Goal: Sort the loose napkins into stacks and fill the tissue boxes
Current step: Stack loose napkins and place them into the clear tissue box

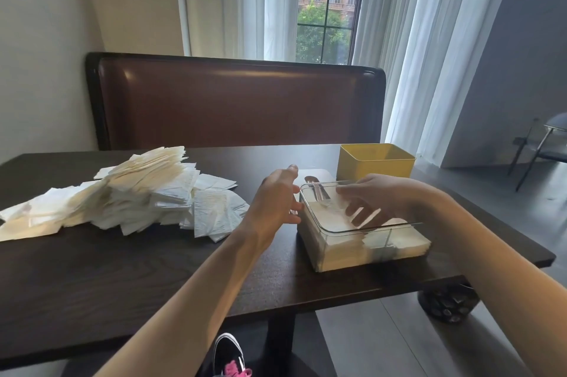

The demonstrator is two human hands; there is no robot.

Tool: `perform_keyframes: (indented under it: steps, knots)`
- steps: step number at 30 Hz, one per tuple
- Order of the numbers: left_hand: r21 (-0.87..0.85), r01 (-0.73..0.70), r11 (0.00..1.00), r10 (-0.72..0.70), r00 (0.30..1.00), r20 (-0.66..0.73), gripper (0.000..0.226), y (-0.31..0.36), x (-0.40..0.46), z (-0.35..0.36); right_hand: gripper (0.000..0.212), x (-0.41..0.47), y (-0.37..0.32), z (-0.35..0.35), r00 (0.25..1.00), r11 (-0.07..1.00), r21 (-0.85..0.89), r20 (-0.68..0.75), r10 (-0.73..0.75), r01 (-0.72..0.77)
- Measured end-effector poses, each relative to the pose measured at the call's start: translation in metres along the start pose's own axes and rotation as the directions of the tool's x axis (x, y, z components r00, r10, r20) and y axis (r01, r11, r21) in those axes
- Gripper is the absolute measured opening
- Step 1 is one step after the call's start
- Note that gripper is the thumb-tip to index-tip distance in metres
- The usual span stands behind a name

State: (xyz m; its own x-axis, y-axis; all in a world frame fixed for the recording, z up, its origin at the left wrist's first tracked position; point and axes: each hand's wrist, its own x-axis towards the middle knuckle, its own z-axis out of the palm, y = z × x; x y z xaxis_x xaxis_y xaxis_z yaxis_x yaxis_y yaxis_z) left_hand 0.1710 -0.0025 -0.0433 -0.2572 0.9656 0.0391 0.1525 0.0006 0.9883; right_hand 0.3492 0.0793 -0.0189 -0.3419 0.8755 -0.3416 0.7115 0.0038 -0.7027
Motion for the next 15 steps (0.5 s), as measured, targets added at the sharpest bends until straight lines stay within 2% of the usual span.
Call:
perform_keyframes:
  steps: [3, 7, 9, 12, 15]
  knots:
    - [-0.01, -0.008, 1.0, 0.008, 1.0, -0.006, 0.04, 0.0, -0.001, -0.001, 0.041, -0.001, -0.004, 0.002, 0.997, 0.999, 0.009, -0.069, -0.041, 0.041]
    - [-0.027, -0.005, 1.0, 0.005, 1.0, 0.003, 0.041, 0.001, -0.002, 0.0, 0.046, -0.007, -0.012, 0.02, 0.997, 0.995, 0.094, 0.07, -0.04, 0.033]
    - [-0.036, -0.009, 0.999, 0.009, 1.0, -0.002, 0.041, 0.001, -0.004, -0.003, 0.045, -0.01, -0.016, 0.024, 0.996, 0.991, 0.122, 0.068, -0.061, 0.052]
    - [-0.081, -0.019, 0.997, 0.017, 1.0, -0.025, 0.042, 0.003, -0.004, -0.015, 0.04, -0.019, -0.026, 0.025, 0.984, 0.955, 0.242, -0.077, -0.158, 0.172]
    - [-0.127, -0.019, 0.992, 0.01, 0.998, -0.067, 0.045, 0.005, -0.002, -0.032, 0.034, -0.032, -0.039, 0.04, 0.909, 0.828, 0.395, -0.29, -0.3, 0.399]
